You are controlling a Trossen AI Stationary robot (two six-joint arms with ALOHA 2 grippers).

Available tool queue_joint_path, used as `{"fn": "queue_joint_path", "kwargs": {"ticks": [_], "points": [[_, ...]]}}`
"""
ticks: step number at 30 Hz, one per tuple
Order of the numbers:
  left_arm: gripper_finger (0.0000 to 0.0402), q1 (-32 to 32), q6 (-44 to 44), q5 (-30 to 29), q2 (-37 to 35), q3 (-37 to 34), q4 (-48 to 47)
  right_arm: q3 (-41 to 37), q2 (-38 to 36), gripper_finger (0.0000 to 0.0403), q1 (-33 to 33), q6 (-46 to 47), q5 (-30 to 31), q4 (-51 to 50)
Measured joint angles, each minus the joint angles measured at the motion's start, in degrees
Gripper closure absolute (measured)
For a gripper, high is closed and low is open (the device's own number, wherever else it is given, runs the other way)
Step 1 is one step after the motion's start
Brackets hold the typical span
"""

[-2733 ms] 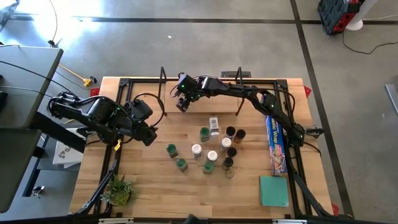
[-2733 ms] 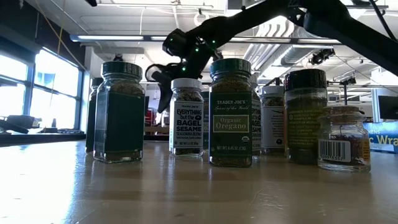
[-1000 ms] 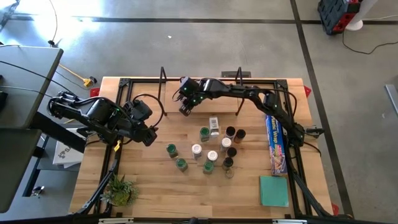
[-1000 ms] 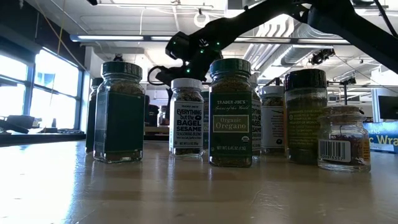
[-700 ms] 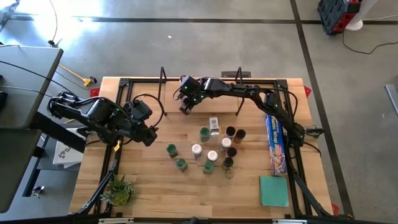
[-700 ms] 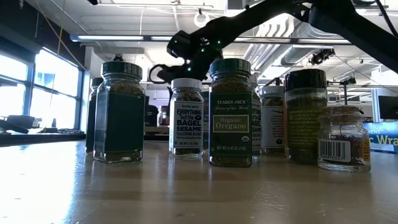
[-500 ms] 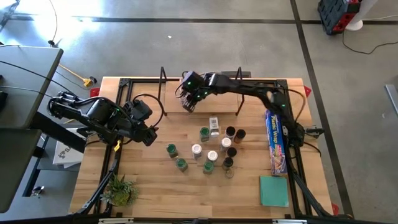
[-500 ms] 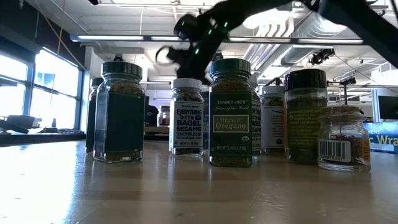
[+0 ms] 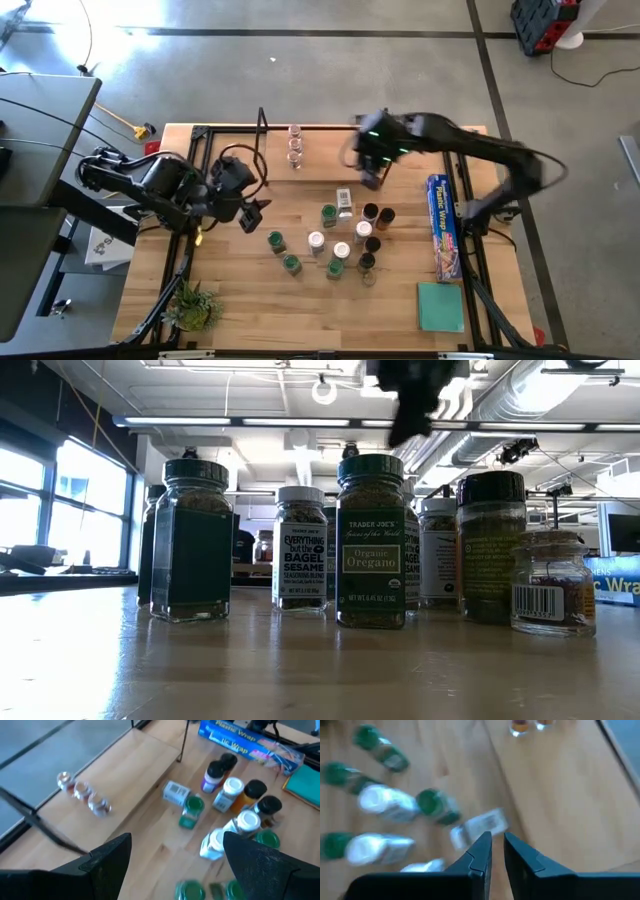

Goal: Shelf spices
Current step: Put the brown seasoning bottle on the shelf aligned with the other brown seasoning bottle

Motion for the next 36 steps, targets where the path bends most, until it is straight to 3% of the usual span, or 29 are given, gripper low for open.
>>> {"fn": "queue_joint_path", "kwargs": {"ticks": [3, 7, 12, 18, 21, 29, 32, 36], "points": [[0.0093, 2.65, 4.39, 0.99, 1.23, 0.00, 3.65, -8.01, -10.05, 0.0362, 3.77, 6.08, -5.15, 2.43], [0.0093, 6.88, 8.50, 6.54, 3.21, 0.00, 6.54, -16.49, -19.36, 0.0362, 11.86, 15.33, -10.59, 7.38], [0.0093, 9.79, 10.18, 11.24, 4.57, 0.00, 7.66, -29.40, -24.76, 0.0361, 27.35, 28.37, -13.65, 23.60], [0.0093, 9.48, 11.65, 16.27, 4.27, 0.00, 6.68, -41.19, -21.20, 0.0324, 44.06, 39.74, -9.23, 46.96], [0.0093, 8.88, 11.73, 17.09, 4.14, 0.00, 4.45, -42.47, -17.40, 0.0286, 49.82, 43.98, -1.83, 53.76], [0.0093, 6.25, 11.67, 18.46, 4.14, 0.00, -2.52, -40.33, -6.28, 0.0196, 53.44, 38.71, 2.71, 48.48], [0.0093, 5.63, 11.19, 18.47, 4.14, 0.00, -3.84, -40.37, -3.69, 0.0187, 52.78, 39.12, 4.02, 45.45], [0.0093, 5.17, 10.04, 18.46, 4.14, -0.02, -4.40, -40.33, -1.54, 0.0186, 53.38, 46.60, 10.92, 40.34]]}}
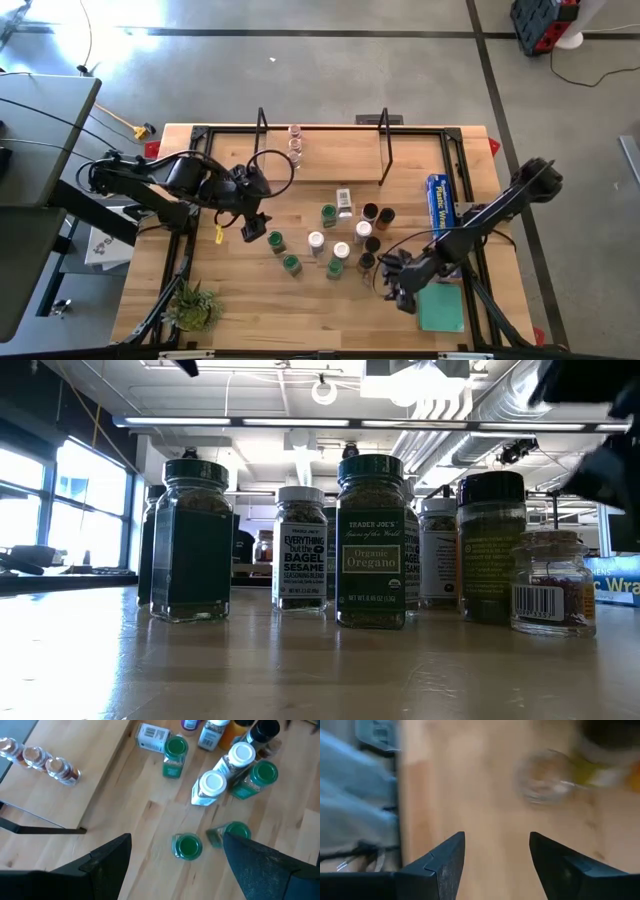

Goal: Shelf spices
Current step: Put the brown seasoning bottle on the shelf aligned with the other brown seasoning bottle

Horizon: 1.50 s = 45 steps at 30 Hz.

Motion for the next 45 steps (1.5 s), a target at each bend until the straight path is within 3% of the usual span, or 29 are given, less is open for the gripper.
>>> {"fn": "queue_joint_path", "kwargs": {"ticks": [4, 7, 16, 23, 32, 39, 45], "points": [[0.0093, 0.00, -0.06, 0.00, 0.00, 0.00, -0.04, 0.06, 1.12, 0.0186, 0.75, 2.28, 9.37, -0.39], [0.0093, 0.00, -0.01, -0.05, 0.00, 0.00, -0.11, 0.06, 2.89, 0.0185, 0.00, 0.24, 11.94, 0.04], [0.0093, -0.97, 0.18, 0.86, 0.00, 0.00, -0.65, 0.84, 10.99, 0.0185, -3.29, -7.75, 7.12, 13.67], [0.0093, -3.59, 1.79, 0.92, 0.00, 0.00, -0.67, 11.08, 19.62, 0.0185, -4.43, -16.02, 2.56, 17.99], [0.0093, -7.10, 1.04, 0.84, 0.00, 0.00, 0.14, 30.01, 18.57, 0.0185, -6.14, -25.00, 3.15, -6.51], [0.0093, -13.73, -6.44, -2.09, 0.76, 0.00, 4.61, 37.48, 9.27, 0.0185, -4.87, -37.09, 6.43, -30.26], [0.0093, -22.02, -6.91, -3.01, 7.85, 0.00, 9.59, 38.40, -4.64, 0.0185, -3.96, -28.52, 7.01, -45.71]]}}
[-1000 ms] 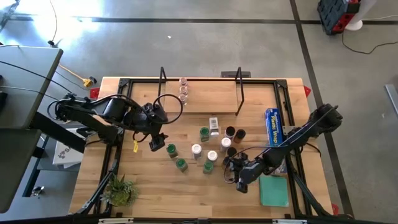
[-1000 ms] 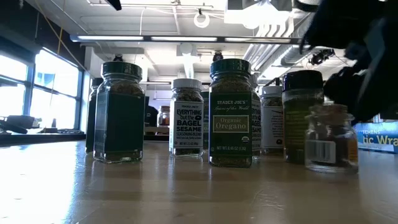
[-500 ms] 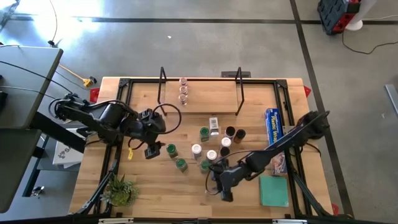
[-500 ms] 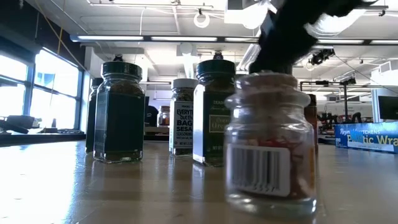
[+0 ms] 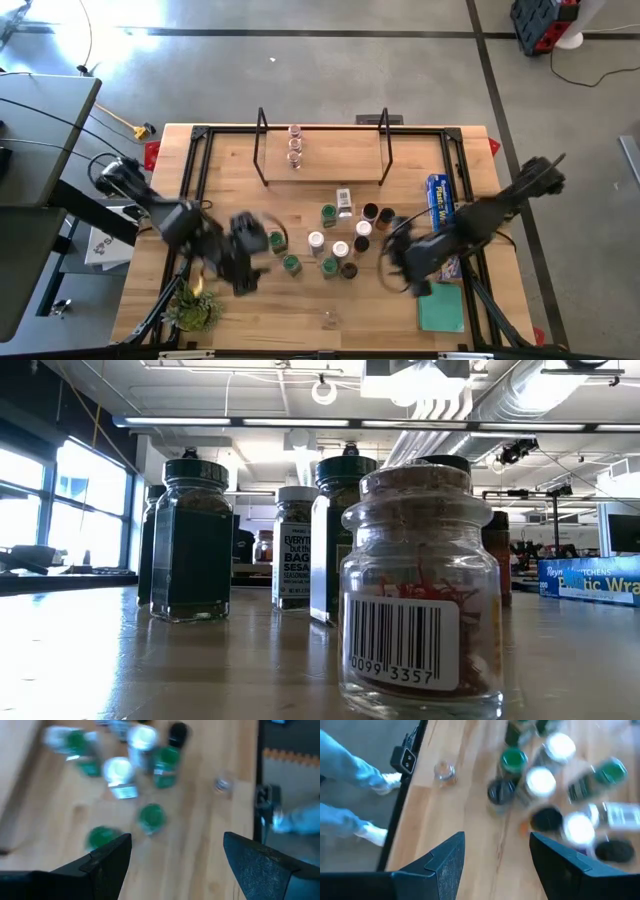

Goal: Shelf spices
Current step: Put the brown seasoning bottle on the shelf aligned with the other brown seasoning bottle

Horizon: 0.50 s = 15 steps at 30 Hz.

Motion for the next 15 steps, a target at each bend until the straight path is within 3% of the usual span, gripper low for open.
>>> {"fn": "queue_joint_path", "kwargs": {"ticks": [6, 11, 15], "points": [[0.0093, -3.53, 12.12, -0.25, 13.26, 0.00, 17.19, -0.02, -11.01, 0.0185, 1.30, 4.44, 6.54, -11.06], [0.0093, -2.01, 19.26, -0.41, 23.10, 0.00, 37.28, -0.02, -16.83, 0.0185, 1.32, 9.84, 6.98, -14.48], [0.0093, 0.86, 22.42, 1.24, 28.27, 0.00, 46.90, -0.04, -19.33, 0.0185, 1.32, 14.99, 6.67, -16.71]]}}
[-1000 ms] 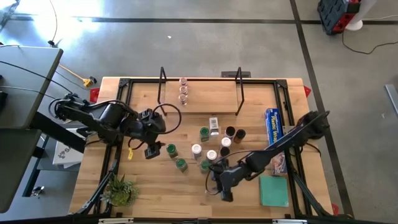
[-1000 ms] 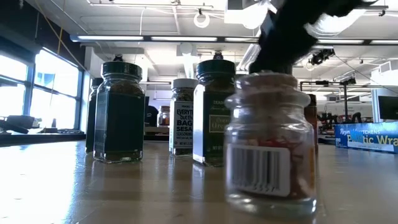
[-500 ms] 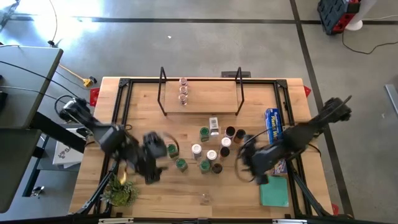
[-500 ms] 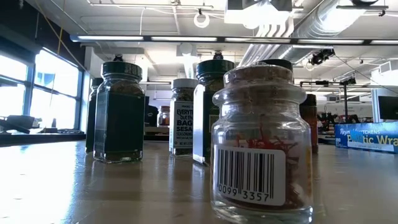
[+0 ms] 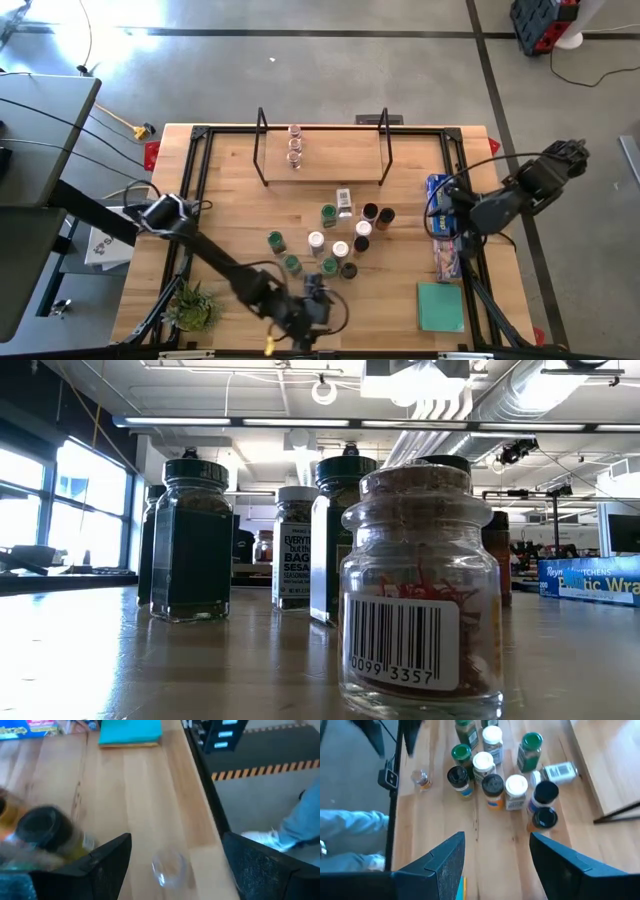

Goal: Shelf spices
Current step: Put the brown seasoning bottle on the shelf aligned with the other brown seasoning bottle

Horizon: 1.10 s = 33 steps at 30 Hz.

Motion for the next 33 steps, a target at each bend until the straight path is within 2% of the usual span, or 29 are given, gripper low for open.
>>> {"fn": "queue_joint_path", "kwargs": {"ticks": [3, 9, 22, 33], "points": [[0.0093, 1.95, 2.01, 3.15, 2.99, 0.00, 3.42, -0.02, -0.76, 0.0185, 0.00, 1.67, -1.37, -1.45], [0.0093, 3.89, 2.63, 9.94, 6.08, 0.00, 3.31, -0.04, -0.56, 0.0185, 0.00, 1.35, -2.31, -2.95], [0.0096, 3.56, 2.65, 11.91, 7.53, 0.00, -0.98, -0.07, -0.49, 0.0185, 0.02, 1.57, -1.95, -2.87], [0.0157, 3.54, 1.14, 12.09, 8.82, 0.00, -0.93, -0.07, -0.49, 0.0185, 0.00, 2.91, -1.67, -2.82]]}}
